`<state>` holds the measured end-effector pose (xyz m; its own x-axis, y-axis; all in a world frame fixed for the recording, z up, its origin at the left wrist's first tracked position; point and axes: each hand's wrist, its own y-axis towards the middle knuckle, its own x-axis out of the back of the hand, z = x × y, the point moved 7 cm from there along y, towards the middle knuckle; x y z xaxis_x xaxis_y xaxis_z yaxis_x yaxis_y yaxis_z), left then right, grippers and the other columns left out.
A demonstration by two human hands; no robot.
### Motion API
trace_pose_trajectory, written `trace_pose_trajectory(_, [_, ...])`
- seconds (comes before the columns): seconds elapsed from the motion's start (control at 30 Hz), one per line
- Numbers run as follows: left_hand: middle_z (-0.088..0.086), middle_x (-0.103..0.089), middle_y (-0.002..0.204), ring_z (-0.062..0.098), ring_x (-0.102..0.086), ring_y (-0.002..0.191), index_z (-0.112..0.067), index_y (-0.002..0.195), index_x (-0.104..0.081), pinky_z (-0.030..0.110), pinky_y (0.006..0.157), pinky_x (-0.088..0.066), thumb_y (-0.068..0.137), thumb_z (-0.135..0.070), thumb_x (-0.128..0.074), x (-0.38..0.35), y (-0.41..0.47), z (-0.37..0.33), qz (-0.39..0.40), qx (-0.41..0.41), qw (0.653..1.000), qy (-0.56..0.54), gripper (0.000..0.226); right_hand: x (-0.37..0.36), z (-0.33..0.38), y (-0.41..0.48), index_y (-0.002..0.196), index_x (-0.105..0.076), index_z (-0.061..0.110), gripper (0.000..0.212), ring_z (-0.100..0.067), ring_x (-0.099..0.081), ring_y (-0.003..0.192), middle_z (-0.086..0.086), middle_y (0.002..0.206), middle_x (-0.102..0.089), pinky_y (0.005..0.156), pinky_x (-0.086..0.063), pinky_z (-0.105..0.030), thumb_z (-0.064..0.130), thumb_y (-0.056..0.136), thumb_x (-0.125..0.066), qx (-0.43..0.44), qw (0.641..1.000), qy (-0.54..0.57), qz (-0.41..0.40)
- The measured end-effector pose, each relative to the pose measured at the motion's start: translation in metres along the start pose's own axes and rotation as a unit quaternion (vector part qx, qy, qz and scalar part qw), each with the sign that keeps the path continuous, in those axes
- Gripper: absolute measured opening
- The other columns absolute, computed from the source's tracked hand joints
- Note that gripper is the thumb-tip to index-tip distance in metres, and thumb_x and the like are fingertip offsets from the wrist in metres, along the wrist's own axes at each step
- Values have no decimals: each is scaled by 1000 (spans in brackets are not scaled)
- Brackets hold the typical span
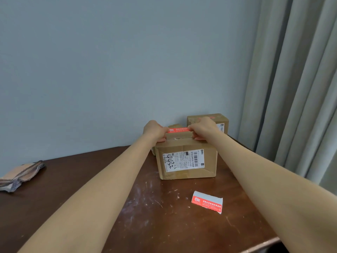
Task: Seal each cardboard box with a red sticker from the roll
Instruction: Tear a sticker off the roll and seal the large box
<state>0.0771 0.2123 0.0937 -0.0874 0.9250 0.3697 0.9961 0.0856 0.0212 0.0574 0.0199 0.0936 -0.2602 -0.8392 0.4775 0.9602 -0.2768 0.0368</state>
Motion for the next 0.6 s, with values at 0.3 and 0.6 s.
trace_pose_trajectory(0.3, [11, -61, 75, 25, -65, 65, -8, 68, -55, 40, 85, -57, 85, -12, -69, 2, -3, -2, -7, -14, 998, 64, 22, 1, 2, 1, 71, -60, 8, 16, -20, -56, 56, -8, 70, -63, 68, -56, -35, 19, 83, -63, 34, 995, -94, -10])
trace_pose_trajectory(0.6, [13, -67, 86, 27, -67, 93, -2, 97, -70, 33, 81, -52, 83, -24, -67, -2, -4, -6, -36, -59, 976, 206, 26, -5, 3, 0, 59, -44, 13, 24, -24, -52, 65, -4, 64, -49, 49, -33, -25, 13, 78, -60, 56, 980, -191, -18])
